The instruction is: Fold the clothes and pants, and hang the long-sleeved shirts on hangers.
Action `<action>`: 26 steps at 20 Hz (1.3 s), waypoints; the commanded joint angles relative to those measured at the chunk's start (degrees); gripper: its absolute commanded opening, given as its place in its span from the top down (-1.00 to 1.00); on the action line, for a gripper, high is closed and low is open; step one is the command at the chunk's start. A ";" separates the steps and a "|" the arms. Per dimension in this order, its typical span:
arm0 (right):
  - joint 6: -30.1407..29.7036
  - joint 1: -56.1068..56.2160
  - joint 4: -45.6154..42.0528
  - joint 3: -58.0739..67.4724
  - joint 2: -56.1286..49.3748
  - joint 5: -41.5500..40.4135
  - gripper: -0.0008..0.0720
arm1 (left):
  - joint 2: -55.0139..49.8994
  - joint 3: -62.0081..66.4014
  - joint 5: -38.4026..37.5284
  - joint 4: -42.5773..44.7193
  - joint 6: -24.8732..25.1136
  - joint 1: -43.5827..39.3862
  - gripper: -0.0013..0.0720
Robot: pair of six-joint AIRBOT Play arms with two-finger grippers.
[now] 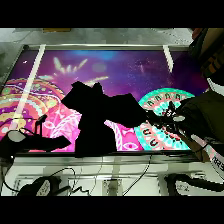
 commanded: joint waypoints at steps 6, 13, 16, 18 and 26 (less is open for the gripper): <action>0.07 0.04 0.07 0.02 0.11 0.79 0.92 | -1.97 -2.89 4.07 6.64 1.57 -11.67 -0.55; 0.07 0.04 0.09 0.02 0.13 0.83 0.92 | -13.94 -2.86 12.48 0.13 4.35 -17.03 -0.50; 0.07 0.04 0.09 0.04 0.13 0.81 0.92 | -16.13 -2.86 12.90 -7.02 7.67 -18.16 0.04; 0.07 0.04 0.07 0.02 0.13 0.83 0.92 | -16.28 -2.86 12.79 -6.43 7.67 -19.12 0.38; -1.86 0.00 -10.01 7.04 3.85 2.51 0.93 | -16.24 11.61 5.03 11.04 4.61 -17.81 0.91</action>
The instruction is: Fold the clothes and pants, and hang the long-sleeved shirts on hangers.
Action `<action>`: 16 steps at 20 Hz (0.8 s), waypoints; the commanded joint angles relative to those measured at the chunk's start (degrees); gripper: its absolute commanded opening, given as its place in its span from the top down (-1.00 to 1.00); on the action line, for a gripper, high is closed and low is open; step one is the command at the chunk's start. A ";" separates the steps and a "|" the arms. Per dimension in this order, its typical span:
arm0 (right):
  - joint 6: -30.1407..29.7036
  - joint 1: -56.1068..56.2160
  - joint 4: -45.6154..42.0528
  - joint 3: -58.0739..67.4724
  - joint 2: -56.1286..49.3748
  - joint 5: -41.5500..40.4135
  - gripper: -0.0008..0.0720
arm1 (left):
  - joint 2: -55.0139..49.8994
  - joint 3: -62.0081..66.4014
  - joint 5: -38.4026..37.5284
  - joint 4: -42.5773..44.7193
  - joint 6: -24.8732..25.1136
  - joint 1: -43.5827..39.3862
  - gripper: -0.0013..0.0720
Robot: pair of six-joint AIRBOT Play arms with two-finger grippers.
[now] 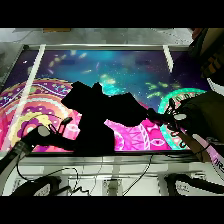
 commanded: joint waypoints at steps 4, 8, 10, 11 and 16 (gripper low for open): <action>-0.37 -0.44 -13.07 14.78 4.31 0.31 0.93 | -0.02 25.86 -7.52 26.86 -7.96 7.50 0.92; 2.10 -1.97 -18.08 26.60 4.22 -0.26 0.93 | -0.02 40.44 -2.93 31.74 -8.00 17.92 0.92; 6.10 -3.32 -23.41 32.13 4.17 -0.44 0.93 | -0.02 44.11 3.72 31.74 -10.01 22.03 0.92; 8.72 -3.91 -26.32 34.62 4.11 -0.72 0.93 | -0.02 45.05 8.07 31.76 -11.80 23.32 0.92; 20.68 -6.12 -42.01 48.74 1.46 2.01 0.94 | -0.33 46.03 27.65 31.89 -13.92 24.17 0.94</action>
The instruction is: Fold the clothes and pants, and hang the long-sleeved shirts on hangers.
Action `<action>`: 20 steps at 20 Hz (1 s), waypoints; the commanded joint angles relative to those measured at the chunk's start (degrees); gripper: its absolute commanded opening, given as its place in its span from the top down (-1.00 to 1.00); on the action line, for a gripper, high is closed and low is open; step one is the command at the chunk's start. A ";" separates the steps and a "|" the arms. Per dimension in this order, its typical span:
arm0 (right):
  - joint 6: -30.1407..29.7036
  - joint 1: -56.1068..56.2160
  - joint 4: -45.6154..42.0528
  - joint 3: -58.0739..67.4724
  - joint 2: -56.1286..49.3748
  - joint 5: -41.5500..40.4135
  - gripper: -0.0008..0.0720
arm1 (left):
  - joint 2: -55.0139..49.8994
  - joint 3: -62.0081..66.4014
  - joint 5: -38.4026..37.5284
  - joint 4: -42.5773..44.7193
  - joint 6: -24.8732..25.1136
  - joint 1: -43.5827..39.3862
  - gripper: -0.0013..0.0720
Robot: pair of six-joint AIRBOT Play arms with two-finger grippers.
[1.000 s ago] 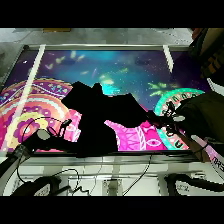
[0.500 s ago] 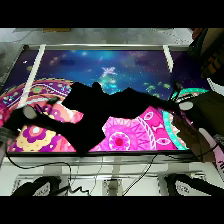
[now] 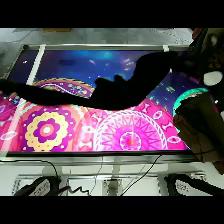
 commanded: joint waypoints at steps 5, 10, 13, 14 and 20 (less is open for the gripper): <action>14.56 -2.32 -20.39 26.53 -11.19 14.43 0.94 | -7.23 10.27 14.14 4.50 -5.97 1.25 0.94; 9.81 -2.32 -24.83 29.27 -12.26 31.95 0.93 | -14.78 12.48 -5.97 9.57 -5.88 2.05 0.93; 8.81 -2.32 -30.99 28.72 -12.35 50.36 0.93 | -18.10 11.15 -13.38 10.88 -5.90 3.15 0.93; 8.44 -2.34 -32.65 27.98 -12.28 54.49 0.93 | -18.47 9.97 -14.14 11.19 -5.88 3.37 0.93; 6.25 -2.16 -34.12 16.59 -6.99 63.76 0.93 | -18.08 4.35 -20.57 20.61 -4.42 4.15 0.93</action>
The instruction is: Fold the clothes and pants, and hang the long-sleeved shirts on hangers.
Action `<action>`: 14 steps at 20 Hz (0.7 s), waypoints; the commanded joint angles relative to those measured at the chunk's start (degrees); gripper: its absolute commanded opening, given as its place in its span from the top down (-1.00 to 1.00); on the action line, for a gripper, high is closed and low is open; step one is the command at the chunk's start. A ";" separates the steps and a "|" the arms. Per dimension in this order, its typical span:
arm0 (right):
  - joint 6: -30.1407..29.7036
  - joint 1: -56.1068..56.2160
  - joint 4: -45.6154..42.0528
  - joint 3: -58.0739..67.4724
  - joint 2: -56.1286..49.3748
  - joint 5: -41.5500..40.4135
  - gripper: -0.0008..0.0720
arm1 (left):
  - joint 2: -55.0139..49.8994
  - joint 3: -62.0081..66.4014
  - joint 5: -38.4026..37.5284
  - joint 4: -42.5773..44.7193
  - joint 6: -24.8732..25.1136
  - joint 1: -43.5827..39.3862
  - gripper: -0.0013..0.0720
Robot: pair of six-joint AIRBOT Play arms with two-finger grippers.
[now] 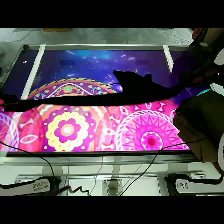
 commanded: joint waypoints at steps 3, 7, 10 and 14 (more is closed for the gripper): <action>-1.14 0.09 -0.92 -18.38 10.47 5.25 0.93 | -0.09 -4.39 -6.45 -2.40 15.76 1.62 0.93; -0.13 0.09 -0.48 -35.67 21.94 2.19 0.93 | -0.09 -7.82 -13.46 5.70 21.70 2.19 0.93; 2.10 0.09 0.17 -44.41 28.72 1.92 0.93 | -0.07 -8.66 -13.73 5.73 18.73 3.85 0.93; 4.04 0.09 1.49 -50.21 32.89 0.90 0.93 | -0.11 -10.75 -15.04 4.66 22.53 4.22 0.92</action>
